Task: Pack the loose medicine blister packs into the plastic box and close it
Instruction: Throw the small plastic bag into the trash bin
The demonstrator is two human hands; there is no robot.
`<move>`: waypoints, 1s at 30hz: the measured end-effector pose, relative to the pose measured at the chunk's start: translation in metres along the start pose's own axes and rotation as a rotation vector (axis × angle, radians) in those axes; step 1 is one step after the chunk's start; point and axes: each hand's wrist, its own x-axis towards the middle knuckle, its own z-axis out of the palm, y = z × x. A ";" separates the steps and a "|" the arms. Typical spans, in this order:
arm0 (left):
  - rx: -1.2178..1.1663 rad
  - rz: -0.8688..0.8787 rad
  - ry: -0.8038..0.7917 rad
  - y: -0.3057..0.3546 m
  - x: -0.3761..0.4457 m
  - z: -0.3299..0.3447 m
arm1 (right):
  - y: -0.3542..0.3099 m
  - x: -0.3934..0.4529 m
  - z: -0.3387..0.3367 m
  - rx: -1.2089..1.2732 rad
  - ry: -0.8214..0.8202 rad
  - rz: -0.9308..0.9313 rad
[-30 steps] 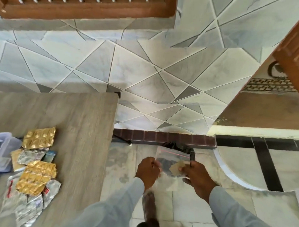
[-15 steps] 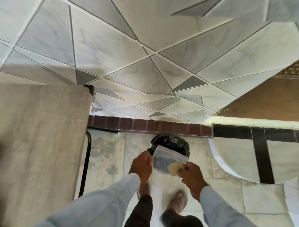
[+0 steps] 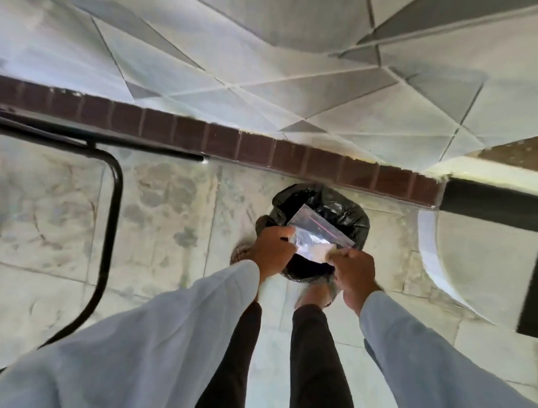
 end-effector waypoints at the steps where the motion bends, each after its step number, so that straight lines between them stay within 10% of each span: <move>1: -0.017 -0.014 0.000 -0.003 0.013 0.008 | 0.011 0.023 0.004 -0.003 -0.019 0.023; 19: -0.060 -0.064 0.027 -0.046 0.080 0.026 | 0.013 0.088 0.040 -0.002 -0.117 0.135; 30: -0.077 0.209 0.239 0.054 -0.047 -0.048 | -0.101 -0.076 0.000 -0.417 0.029 -0.403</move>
